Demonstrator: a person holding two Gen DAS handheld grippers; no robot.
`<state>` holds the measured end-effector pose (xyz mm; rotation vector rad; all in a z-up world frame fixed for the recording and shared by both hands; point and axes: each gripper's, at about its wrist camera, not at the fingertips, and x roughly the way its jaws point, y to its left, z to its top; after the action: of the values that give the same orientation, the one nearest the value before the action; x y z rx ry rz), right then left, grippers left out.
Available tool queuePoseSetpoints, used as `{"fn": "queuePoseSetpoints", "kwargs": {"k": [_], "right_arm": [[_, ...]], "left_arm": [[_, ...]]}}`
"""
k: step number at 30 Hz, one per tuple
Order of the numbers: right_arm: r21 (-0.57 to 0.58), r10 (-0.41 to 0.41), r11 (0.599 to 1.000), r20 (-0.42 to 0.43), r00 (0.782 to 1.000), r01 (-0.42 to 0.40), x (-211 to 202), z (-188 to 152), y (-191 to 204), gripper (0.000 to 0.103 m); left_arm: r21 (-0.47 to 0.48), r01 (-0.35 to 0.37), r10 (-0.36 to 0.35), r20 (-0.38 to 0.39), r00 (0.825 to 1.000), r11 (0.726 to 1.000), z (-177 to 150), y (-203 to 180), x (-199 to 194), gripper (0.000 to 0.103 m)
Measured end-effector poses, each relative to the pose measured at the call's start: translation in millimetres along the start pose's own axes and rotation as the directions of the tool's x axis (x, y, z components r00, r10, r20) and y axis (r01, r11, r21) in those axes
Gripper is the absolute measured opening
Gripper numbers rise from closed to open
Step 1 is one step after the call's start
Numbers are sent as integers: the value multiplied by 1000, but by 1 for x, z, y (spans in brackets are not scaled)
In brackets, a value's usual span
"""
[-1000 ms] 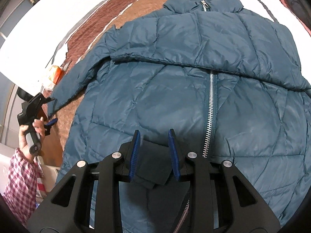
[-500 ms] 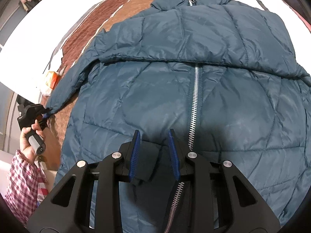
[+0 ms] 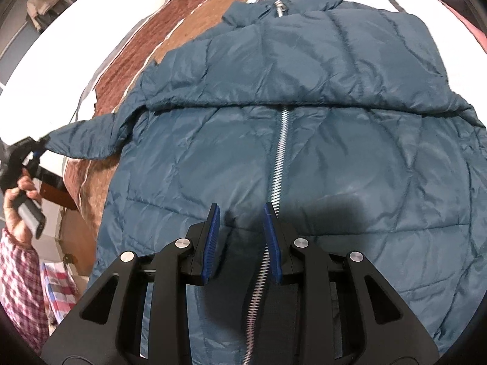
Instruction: Fold large clothes
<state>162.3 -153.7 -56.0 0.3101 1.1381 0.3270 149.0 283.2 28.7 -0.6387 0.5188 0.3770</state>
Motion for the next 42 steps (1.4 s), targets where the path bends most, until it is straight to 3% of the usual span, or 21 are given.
{"fn": "queuePoseSetpoints", "kwargs": {"k": [6,12,15,22,29,33,35,38,42], "right_arm": [[33,-30,999,51,998,28,-22,6,-24,30],[89,-51,995,116,992,40,-48,10,-57,30],[123,-48,992,139,989,30,-58,11,-75,30],[166,-29,986,194,981,-4,-78,26,-103,30],[231,-49,973,227,973,-5,-92,15,-137,30],[267,-70,964,221,973,9,-97,4,-156,30],[275,-79,961,216,973,17,-98,0,-162,30],[289,-85,957,211,974,20,-97,-6,-169,30],[310,-80,951,215,973,10,-95,-3,-178,30]], "left_arm": [[62,175,-174,-26,984,983,7,-76,-12,5],[161,322,-311,-89,946,933,-6,-160,-24,5],[226,387,-366,-131,921,894,-23,-205,-30,5],[320,535,-470,-263,843,782,-85,-308,-36,5],[343,623,-472,-431,769,703,-180,-383,-7,5],[376,620,-421,-489,764,689,-236,-393,15,5],[425,594,-360,-511,780,683,-269,-392,32,5],[462,568,-290,-542,788,681,-292,-378,48,5],[536,552,-218,-563,798,638,-320,-375,61,7]]}}
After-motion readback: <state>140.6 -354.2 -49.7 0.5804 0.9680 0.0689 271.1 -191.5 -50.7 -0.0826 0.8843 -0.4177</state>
